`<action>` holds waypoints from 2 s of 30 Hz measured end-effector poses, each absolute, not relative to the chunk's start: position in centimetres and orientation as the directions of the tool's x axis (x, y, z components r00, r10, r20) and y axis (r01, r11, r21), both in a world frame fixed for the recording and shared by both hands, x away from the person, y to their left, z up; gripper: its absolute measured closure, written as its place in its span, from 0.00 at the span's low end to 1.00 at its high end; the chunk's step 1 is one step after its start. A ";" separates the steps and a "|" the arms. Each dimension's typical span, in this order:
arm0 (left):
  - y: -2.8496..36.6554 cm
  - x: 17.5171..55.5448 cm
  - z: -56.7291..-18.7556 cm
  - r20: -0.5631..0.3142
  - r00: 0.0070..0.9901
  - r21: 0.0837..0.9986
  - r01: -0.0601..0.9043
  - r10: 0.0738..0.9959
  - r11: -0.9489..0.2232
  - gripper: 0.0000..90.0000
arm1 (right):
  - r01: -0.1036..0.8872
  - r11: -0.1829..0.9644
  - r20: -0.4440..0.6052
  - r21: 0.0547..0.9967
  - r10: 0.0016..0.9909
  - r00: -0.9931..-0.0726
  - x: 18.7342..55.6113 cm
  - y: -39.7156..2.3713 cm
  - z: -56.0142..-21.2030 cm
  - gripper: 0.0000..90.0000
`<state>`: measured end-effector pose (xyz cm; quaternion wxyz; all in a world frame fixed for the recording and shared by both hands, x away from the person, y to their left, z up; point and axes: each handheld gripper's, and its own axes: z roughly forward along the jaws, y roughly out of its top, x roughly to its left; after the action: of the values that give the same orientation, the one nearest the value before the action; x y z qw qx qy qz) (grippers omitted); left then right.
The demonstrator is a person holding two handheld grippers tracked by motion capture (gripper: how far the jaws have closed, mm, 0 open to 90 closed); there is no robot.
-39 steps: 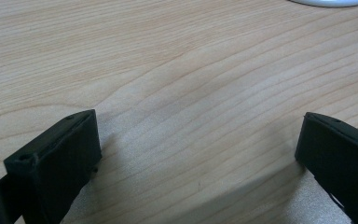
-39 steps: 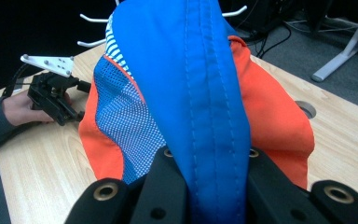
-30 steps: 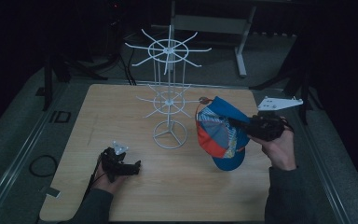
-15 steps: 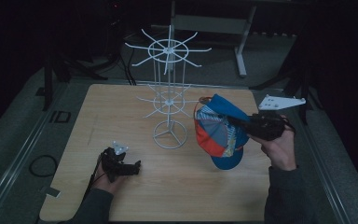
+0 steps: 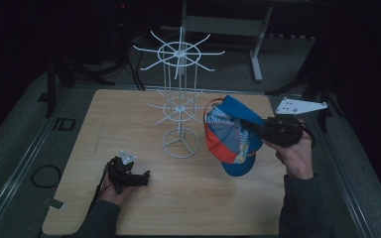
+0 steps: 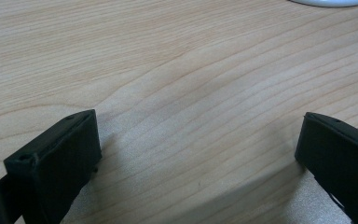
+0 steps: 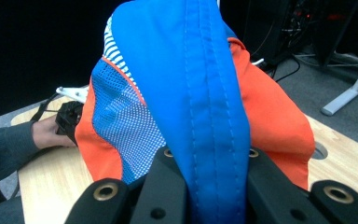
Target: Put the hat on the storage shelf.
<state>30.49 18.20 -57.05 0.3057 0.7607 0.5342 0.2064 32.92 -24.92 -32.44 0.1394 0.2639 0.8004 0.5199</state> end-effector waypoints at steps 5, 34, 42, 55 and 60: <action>18.2 30.5 -57.0 -0.013 0.343 0.686 0.686 0.939 -0.241 0.00 | 0.272 0.315 0.049 0.909 0.569 -0.821 32.9 -24.9 -32.3 0.98; 18.2 30.5 -57.0 -0.013 0.344 0.686 0.686 0.939 -0.241 0.00 | 0.249 0.243 0.078 0.937 0.550 -0.831 32.5 -24.9 -31.2 0.98; 18.2 30.5 -57.0 -0.013 0.343 0.686 0.686 0.939 -0.242 0.00 | 0.242 0.231 0.080 0.942 0.548 -0.833 32.3 -25.0 -30.9 0.98; 18.2 30.5 -57.0 -0.013 0.343 0.686 0.686 0.939 -0.241 0.00 | 0.226 0.212 0.077 0.951 0.543 -0.836 32.2 -25.0 -30.5 0.98; 18.2 30.5 -57.0 -0.013 0.344 0.686 0.686 0.939 -0.242 0.00 | 0.219 0.203 0.077 0.954 0.539 -0.839 32.1 -25.0 -30.3 0.98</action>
<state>30.50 18.20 -57.05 0.3059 0.7604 0.5344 0.2066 32.12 -25.02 -30.33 0.1379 0.2481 0.7633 0.5803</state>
